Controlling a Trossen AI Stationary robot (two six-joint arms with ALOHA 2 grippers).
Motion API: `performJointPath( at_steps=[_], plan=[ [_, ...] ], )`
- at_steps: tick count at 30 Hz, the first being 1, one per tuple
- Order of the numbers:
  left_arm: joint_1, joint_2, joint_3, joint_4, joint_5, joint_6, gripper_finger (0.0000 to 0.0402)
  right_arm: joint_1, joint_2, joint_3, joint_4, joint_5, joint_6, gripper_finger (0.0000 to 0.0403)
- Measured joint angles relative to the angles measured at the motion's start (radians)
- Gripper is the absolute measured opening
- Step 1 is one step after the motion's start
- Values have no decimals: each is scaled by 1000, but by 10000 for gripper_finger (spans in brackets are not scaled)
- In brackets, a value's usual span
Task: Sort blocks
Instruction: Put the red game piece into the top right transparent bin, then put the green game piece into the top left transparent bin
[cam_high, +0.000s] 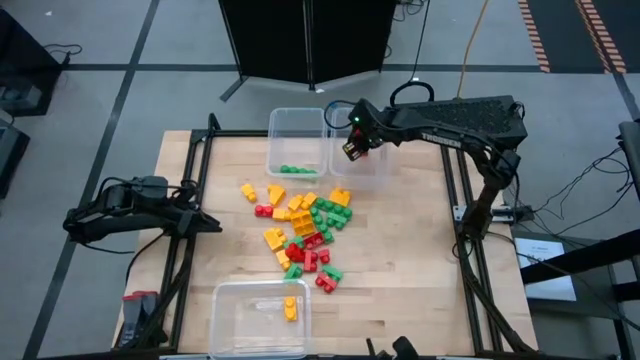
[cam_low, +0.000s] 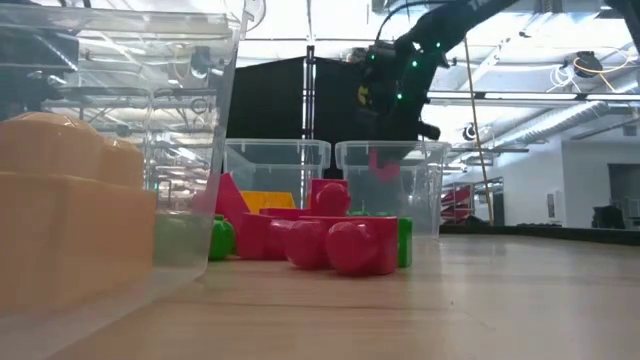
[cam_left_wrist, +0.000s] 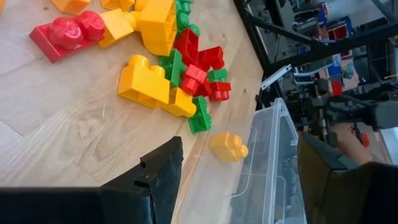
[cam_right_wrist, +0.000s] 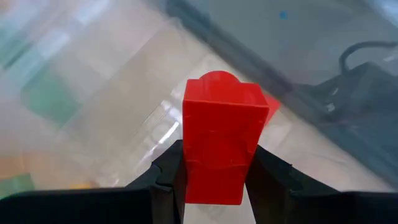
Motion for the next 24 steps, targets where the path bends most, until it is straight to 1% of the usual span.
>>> performJointPath(
  at_steps=[1,2,7,9,11,13,16,18,21,24],
  plan=[
    [0,0,0,-1,0,0,210,-2,10,0,1,-13,-11,111],
    [0,0,0,0,0,0,210,-4,19,0,3,-18,-18,123],
    [0,0,0,0,0,0,210,-4,41,0,-4,-20,-29,226],
    [0,0,0,0,0,0,210,-4,32,0,-5,-26,-30,256],
    [0,0,0,0,-2,3,210,-4,21,17,-22,-42,-34,273],
    [0,0,0,0,-7,6,210,-4,10,69,-66,-54,-42,278],
    [0,0,0,0,-13,7,210,7,-12,192,-160,-125,-81,273],
    [0,0,0,0,-18,7,210,35,-31,292,-220,-170,-113,267],
    [0,0,0,0,-23,7,210,112,-63,421,-283,-200,-161,260],
    [0,0,0,0,-28,8,210,216,-74,482,-390,-199,-199,256]
  ],
)
